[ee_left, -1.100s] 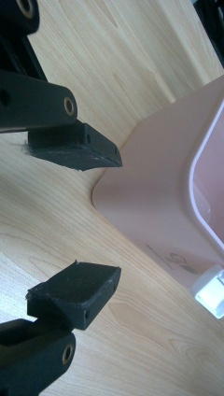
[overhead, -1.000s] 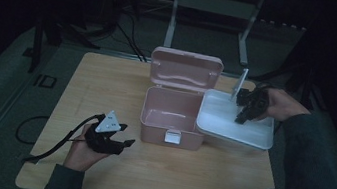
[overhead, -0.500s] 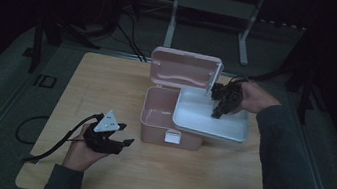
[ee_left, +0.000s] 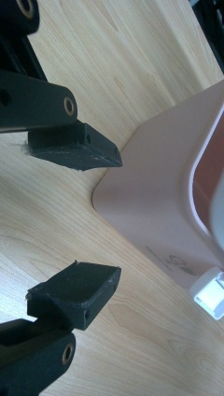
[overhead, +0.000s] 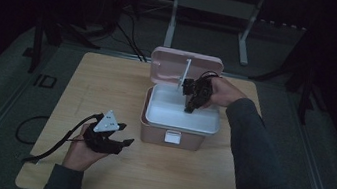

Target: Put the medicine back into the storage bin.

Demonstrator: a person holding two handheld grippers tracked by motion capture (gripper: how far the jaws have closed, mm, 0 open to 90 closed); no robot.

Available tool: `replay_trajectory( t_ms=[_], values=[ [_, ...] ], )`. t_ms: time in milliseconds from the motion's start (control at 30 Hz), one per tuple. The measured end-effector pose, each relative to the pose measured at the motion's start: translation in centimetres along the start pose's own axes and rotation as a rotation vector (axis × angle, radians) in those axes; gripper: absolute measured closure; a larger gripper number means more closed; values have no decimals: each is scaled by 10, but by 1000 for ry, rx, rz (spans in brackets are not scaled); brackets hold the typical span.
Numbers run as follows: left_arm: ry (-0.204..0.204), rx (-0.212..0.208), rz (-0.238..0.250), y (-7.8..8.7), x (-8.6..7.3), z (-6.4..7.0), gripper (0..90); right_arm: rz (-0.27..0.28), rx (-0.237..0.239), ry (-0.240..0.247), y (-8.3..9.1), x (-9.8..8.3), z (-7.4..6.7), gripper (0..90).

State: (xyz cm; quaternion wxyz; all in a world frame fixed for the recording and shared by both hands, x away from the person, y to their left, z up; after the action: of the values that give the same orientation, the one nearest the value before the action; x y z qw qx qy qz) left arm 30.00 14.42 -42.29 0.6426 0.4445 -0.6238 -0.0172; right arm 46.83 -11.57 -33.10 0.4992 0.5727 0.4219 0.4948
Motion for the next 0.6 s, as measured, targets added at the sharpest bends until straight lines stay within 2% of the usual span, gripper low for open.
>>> replay_trajectory(
  t_ms=[200,333,467,600],
  values=[
    [2,-1,0,0,0,0,408,0,6,10,-6,11,1,895],
    [4,-4,1,-1,0,0,408,-1,-2,1,-10,14,5,895],
    [4,-2,1,-1,0,0,408,-15,-5,24,-18,17,7,895],
    [2,-4,1,-1,0,0,408,-17,-2,20,-23,16,8,893]
  ],
)
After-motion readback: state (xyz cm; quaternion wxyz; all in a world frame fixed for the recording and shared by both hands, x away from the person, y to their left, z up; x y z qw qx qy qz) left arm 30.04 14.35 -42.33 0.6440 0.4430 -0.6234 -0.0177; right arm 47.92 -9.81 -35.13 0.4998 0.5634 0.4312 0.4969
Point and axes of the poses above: each handheld gripper's, and its own axes: y roughly backward along the jaws, x roughly out of its top, z roughly to its right, the point moved 1 cm from there along -y, roughly forward along the jaws, and after that the axes turned 8 degrees about -y, right-handed, at the moved point
